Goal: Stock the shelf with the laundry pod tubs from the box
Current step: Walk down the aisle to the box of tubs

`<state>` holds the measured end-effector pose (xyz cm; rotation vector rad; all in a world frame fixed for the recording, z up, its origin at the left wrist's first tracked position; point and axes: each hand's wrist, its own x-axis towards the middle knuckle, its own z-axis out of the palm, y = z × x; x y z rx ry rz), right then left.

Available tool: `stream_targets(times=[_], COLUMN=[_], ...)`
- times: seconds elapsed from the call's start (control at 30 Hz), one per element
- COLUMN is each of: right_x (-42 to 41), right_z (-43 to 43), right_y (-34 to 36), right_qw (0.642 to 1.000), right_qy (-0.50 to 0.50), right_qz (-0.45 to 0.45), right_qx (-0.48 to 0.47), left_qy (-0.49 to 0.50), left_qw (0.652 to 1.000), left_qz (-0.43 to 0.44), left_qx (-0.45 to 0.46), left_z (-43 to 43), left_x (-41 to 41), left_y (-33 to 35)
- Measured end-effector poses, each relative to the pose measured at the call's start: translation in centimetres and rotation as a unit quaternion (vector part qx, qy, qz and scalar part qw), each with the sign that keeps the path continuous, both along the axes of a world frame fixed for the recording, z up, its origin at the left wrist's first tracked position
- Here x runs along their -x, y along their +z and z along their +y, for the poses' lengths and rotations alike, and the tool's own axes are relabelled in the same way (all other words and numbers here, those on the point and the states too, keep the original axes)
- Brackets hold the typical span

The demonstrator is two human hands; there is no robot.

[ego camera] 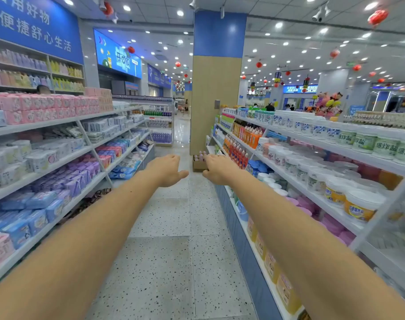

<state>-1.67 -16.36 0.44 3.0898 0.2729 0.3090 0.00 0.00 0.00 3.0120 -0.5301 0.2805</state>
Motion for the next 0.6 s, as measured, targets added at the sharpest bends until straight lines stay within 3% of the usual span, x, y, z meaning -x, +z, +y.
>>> stream_targets(times=[0.27,0.6], right_x=[-5.5,-21.5], right_z=[-3.6,-3.8], right_y=[-2.6,-5.4], right_qw=[1.000,0.999], right_qy=[0.010,0.014], right_qz=[0.020,0.029], right_qx=[-0.002,0.018], left_qy=[-0.015,0.001], left_qw=[0.999,0.999], left_qz=[-0.004,0.021], left_qx=[-0.030,-0.024], left_z=[-3.9,-3.3], left_x=[-4.2,-19.7], left_y=[-1.7,-4.7])
